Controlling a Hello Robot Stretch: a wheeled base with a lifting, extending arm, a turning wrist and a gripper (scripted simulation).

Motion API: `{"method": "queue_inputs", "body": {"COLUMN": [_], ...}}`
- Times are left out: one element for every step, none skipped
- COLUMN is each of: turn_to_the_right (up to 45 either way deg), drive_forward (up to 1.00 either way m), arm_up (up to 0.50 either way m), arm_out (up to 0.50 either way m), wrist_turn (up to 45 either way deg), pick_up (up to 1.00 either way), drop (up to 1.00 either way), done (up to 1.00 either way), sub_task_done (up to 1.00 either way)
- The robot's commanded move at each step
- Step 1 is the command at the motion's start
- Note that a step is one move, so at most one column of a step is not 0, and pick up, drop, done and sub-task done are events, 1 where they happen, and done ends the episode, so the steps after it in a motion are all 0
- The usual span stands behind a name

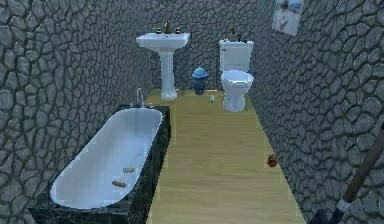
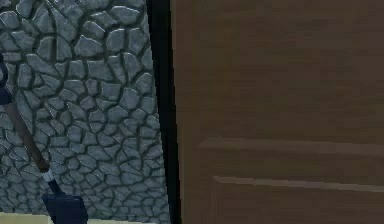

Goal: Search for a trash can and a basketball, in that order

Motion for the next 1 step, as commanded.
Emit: {"method": "queue_inputs", "body": {"turn_to_the_right": [3.0], "drive_forward": [0.0], "arm_up": [0.0], "arm_out": [0.0], "wrist_turn": [0.0], "pick_up": [0.0], "drop": [0.0], "done": [0.0], "sub_task_done": [0.0]}}
